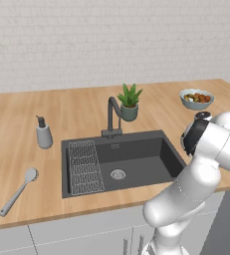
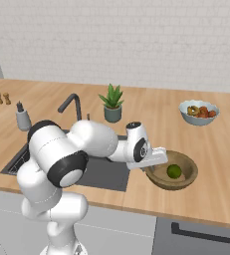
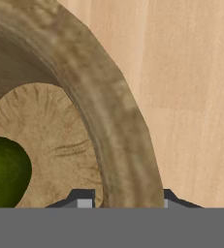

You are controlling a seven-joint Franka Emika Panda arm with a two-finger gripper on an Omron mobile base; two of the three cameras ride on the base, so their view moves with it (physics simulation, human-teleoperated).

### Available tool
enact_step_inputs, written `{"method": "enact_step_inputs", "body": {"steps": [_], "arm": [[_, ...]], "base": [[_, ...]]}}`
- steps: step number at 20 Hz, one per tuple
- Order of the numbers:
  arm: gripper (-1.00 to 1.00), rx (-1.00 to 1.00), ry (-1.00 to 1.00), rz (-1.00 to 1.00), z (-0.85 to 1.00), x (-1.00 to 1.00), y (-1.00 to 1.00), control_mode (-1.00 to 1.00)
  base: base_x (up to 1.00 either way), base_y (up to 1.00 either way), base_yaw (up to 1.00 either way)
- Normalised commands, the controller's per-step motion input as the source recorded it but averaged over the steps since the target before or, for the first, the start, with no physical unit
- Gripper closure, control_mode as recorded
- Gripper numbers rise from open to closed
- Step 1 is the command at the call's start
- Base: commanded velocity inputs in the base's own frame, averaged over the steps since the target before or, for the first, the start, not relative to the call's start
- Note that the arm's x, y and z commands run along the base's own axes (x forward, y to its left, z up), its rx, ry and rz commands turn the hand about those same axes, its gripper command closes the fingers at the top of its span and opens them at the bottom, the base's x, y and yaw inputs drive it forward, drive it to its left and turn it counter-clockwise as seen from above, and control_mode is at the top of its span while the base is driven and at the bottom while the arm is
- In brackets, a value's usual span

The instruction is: Pick the lime from the sink and place it in the bowl. Then pick the bowl and place it in the microwave. Then close the microwave door and press the start button.

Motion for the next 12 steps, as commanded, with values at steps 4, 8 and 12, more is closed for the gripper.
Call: {"method": "enact_step_inputs", "body": {"steps": [4, 8, 12], "arm": [[1.0, -0.04, -0.05, 0.01, 0.28, -0.22, 0.0, -1.0], [1.0, -0.09, -0.05, 0.04, 0.89, -0.5, 0.12, -1.0], [1.0, -0.06, -0.01, 0.0, 0.99, -0.29, 0.49, -1.0]], "base": [[0.0, 0.0, 0.0], [0.0, 0.0, 0.0], [0.0, 0.0, 0.0]]}}
